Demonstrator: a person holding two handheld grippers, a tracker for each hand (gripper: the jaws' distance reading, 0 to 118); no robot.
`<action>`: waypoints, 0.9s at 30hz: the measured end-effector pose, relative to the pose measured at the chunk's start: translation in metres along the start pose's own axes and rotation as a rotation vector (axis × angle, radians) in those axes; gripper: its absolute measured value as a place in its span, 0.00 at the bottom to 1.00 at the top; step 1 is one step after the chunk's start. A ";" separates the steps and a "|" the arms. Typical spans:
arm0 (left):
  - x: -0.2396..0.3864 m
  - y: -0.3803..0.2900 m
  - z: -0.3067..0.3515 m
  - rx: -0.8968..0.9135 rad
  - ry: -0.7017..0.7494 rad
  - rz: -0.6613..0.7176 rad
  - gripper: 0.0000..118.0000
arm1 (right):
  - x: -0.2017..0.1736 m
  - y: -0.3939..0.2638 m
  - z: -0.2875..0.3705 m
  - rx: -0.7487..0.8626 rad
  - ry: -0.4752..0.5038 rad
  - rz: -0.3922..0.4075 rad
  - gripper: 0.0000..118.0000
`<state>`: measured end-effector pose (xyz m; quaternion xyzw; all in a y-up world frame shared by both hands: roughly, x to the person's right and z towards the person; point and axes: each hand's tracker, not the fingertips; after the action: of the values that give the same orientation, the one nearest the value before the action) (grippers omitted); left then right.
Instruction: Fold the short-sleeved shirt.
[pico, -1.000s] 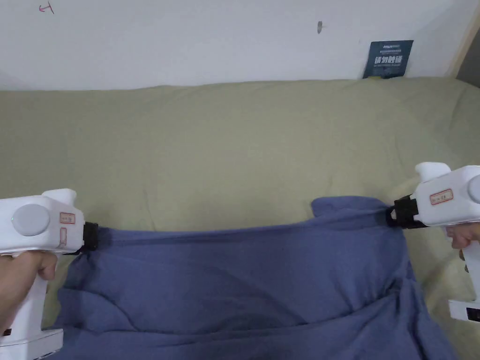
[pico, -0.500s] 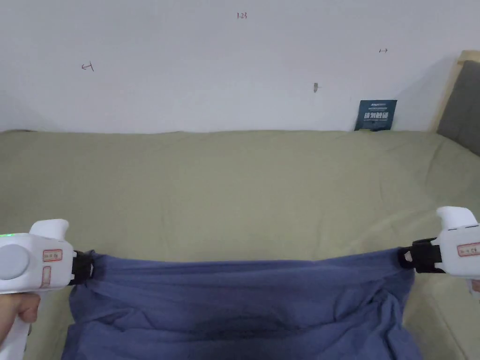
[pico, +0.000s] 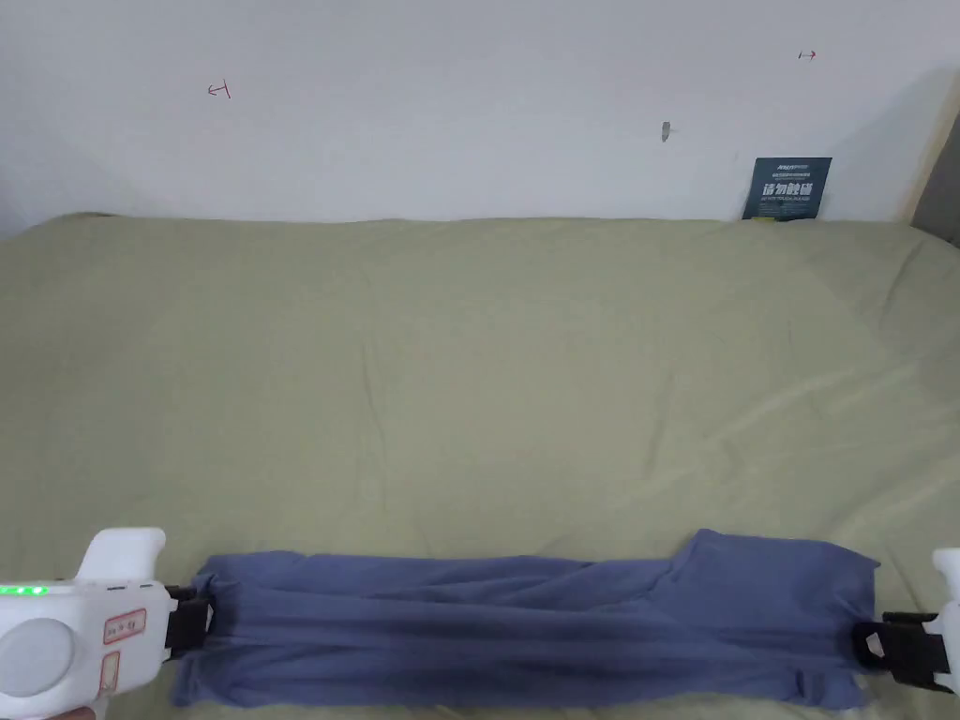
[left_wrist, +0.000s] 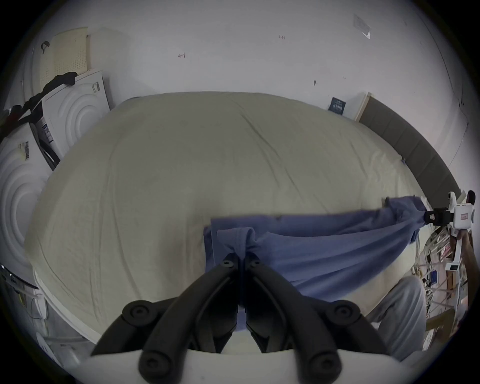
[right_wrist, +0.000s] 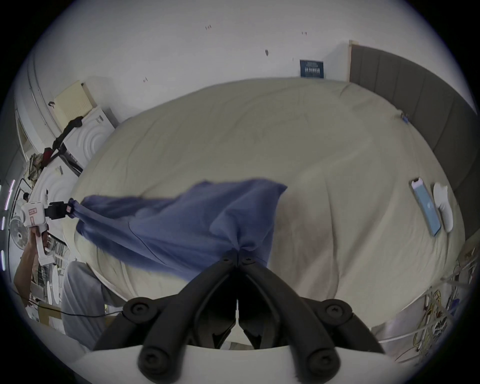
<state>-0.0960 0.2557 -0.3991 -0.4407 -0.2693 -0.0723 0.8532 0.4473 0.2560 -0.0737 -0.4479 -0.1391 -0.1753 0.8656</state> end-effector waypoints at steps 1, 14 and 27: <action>-0.001 -0.006 -0.004 -0.006 0.004 0.005 0.00 | 0.001 -0.004 -0.003 -0.003 -0.003 -0.003 0.01; -0.011 -0.028 -0.010 0.032 0.030 0.050 0.71 | -0.009 -0.015 -0.001 0.034 -0.109 -0.037 0.69; 0.092 -0.016 0.096 0.403 0.082 -0.033 0.00 | -0.125 -0.015 0.079 0.496 -0.142 0.063 0.62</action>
<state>-0.0620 0.3327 -0.2952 -0.2534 -0.2506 -0.0487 0.9331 0.3220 0.3351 -0.0681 -0.2370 -0.2242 -0.0770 0.9421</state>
